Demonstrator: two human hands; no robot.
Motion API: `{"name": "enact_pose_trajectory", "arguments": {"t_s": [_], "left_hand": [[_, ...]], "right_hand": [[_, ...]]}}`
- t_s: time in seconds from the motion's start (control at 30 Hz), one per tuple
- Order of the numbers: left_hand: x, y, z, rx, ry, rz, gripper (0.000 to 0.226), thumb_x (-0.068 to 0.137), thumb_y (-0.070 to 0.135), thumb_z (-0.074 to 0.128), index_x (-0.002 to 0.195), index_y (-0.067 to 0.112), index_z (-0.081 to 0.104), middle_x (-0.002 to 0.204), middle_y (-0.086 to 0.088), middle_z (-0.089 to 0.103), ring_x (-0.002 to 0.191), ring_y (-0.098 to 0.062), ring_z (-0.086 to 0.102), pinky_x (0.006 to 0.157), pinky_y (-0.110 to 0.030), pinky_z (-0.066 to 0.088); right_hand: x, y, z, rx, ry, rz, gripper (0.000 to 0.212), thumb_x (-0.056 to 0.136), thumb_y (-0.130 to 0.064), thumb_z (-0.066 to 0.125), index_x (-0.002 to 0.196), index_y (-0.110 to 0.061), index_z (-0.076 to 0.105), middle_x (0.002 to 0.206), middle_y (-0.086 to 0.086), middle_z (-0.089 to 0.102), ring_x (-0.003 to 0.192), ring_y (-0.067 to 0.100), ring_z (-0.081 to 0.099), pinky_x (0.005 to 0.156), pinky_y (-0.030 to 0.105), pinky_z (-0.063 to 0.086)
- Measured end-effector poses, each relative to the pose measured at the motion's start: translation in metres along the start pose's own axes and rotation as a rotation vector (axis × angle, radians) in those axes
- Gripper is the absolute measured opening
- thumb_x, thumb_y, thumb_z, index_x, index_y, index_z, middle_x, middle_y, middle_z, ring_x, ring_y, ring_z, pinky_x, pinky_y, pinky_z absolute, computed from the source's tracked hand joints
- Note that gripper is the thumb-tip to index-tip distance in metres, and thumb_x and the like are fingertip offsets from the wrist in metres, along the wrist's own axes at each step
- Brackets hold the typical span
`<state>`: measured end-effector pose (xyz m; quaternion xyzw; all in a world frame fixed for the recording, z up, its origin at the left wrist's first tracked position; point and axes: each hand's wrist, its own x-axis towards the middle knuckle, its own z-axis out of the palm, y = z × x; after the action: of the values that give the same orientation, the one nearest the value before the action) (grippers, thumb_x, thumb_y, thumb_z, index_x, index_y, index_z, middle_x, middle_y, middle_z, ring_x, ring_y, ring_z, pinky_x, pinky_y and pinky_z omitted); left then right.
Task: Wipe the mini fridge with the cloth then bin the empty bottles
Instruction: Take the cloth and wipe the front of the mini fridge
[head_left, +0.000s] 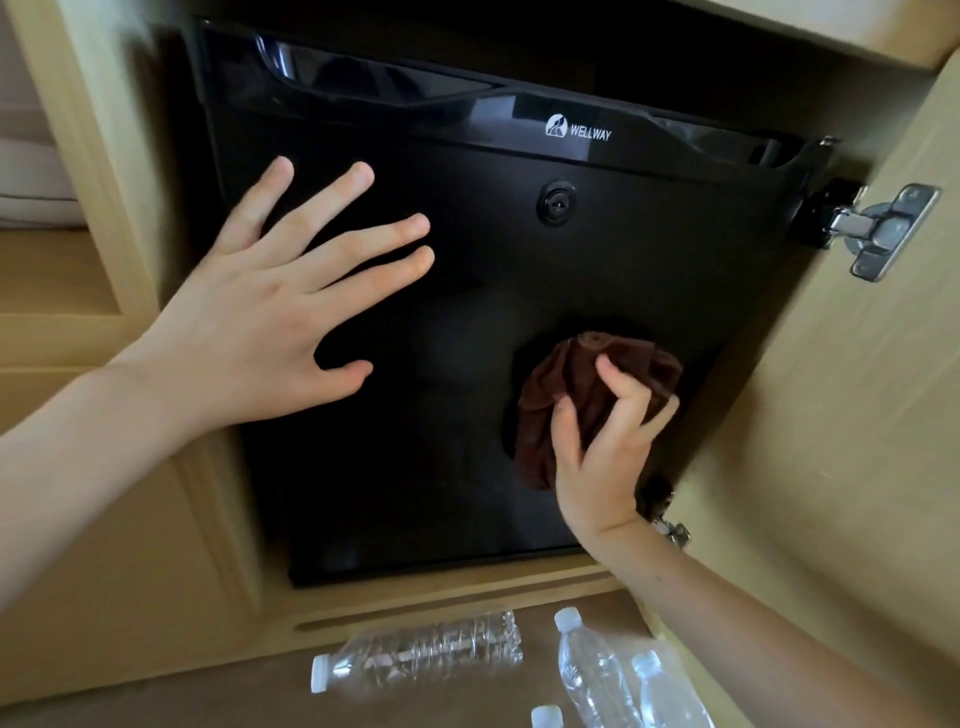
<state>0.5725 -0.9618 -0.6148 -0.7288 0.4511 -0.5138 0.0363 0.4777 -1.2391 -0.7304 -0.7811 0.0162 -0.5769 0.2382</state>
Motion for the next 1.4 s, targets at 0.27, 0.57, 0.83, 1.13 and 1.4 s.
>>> {"name": "enact_pose_trajectory", "arguments": {"t_s": [0.27,0.57,0.83,1.13,1.4], "left_hand": [[0.002,0.001,-0.009,0.006,-0.038,-0.007,0.096,0.072,0.045,0.073,0.156,0.024,0.030,0.162,0.005,0.027,0.154,-0.028,0.009,0.123,-0.053,-0.001],[0.002,0.002,-0.011,0.016,-0.049,-0.006,0.097,0.071,0.046,0.073,0.155,0.023,0.030,0.163,0.003,0.025,0.154,-0.029,0.007,0.123,-0.054,-0.001],[0.002,0.003,-0.011,0.020,-0.052,-0.009,0.097,0.071,0.046,0.072,0.155,0.023,0.030,0.163,0.003,0.025,0.154,-0.030,0.008,0.123,-0.053,-0.003],[0.003,0.004,-0.016,0.011,-0.089,-0.003,0.097,0.073,0.046,0.071,0.156,0.023,0.028,0.163,0.003,0.024,0.154,-0.031,0.007,0.123,-0.055,-0.001],[0.003,0.003,-0.014,0.008,-0.075,-0.008,0.094,0.073,0.046,0.069,0.155,0.022,0.029,0.163,0.003,0.024,0.154,-0.030,0.006,0.123,-0.056,0.000]], "right_hand": [[-0.074,0.034,-0.008,-0.087,-0.370,-0.112,0.051,0.080,-0.012,0.078,0.121,-0.018,0.049,0.116,0.004,0.036,0.090,0.015,0.052,0.079,0.021,0.054],[0.005,-0.026,0.017,0.109,-0.108,-0.134,0.036,0.091,-0.027,0.064,0.125,-0.019,0.055,0.124,0.004,0.036,0.107,0.003,0.041,0.098,0.006,0.034],[-0.060,0.013,0.019,-0.030,-0.624,-0.539,0.039,0.090,-0.029,0.067,0.113,-0.055,0.050,0.088,0.002,0.062,0.081,0.018,0.062,0.070,0.031,0.053],[-0.010,-0.011,0.015,0.128,-0.308,-0.400,0.036,0.089,-0.024,0.067,0.124,-0.022,0.058,0.118,0.003,0.041,0.107,0.008,0.049,0.093,0.019,0.048],[-0.017,-0.016,0.025,0.095,-0.259,-0.409,0.044,0.078,-0.019,0.077,0.117,-0.020,0.058,0.106,0.021,0.055,0.104,0.012,0.047,0.085,0.022,0.052]]}}
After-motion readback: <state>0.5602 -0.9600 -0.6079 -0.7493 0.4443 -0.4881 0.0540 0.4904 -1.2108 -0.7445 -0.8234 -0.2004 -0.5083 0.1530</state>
